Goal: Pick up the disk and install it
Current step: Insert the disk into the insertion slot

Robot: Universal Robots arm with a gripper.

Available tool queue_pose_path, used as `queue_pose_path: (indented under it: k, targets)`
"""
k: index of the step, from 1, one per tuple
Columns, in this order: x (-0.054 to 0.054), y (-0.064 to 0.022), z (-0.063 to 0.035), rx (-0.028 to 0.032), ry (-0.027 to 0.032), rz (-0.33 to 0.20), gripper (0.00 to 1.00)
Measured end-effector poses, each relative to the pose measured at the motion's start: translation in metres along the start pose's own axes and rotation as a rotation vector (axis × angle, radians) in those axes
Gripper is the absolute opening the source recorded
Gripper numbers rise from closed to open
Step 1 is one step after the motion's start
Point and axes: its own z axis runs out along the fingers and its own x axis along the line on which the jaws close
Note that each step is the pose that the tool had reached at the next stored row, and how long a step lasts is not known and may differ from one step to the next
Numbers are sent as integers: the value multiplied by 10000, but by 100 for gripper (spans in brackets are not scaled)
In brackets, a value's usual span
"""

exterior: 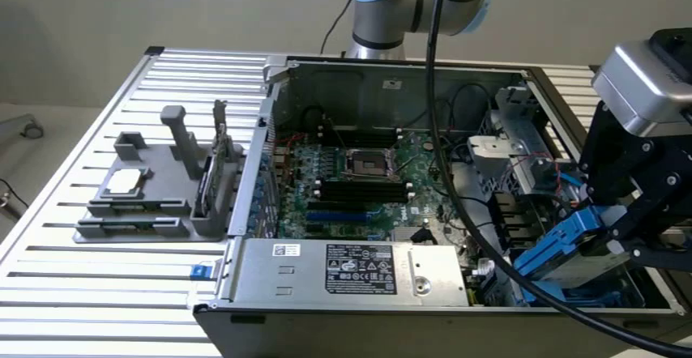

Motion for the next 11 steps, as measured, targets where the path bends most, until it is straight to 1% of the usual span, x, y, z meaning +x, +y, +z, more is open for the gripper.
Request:
queue_pose_path:
  k: [1,2,3,5,6,7,9,11]
  targets:
    - [0,-1,0,12,-50,-3,33]
    - [0,0,3,28,-112,-5,33]
    - [0,1,3,52,-184,-7,33]
    - [-1,3,-1,92,-358,-14,33]
    - [-1,4,-1,106,-414,-17,33]
    - [0,5,-1,118,-448,-19,33]
    - [5,7,-1,138,-495,-22,33]
    - [14,8,0,152,-511,-24,33]
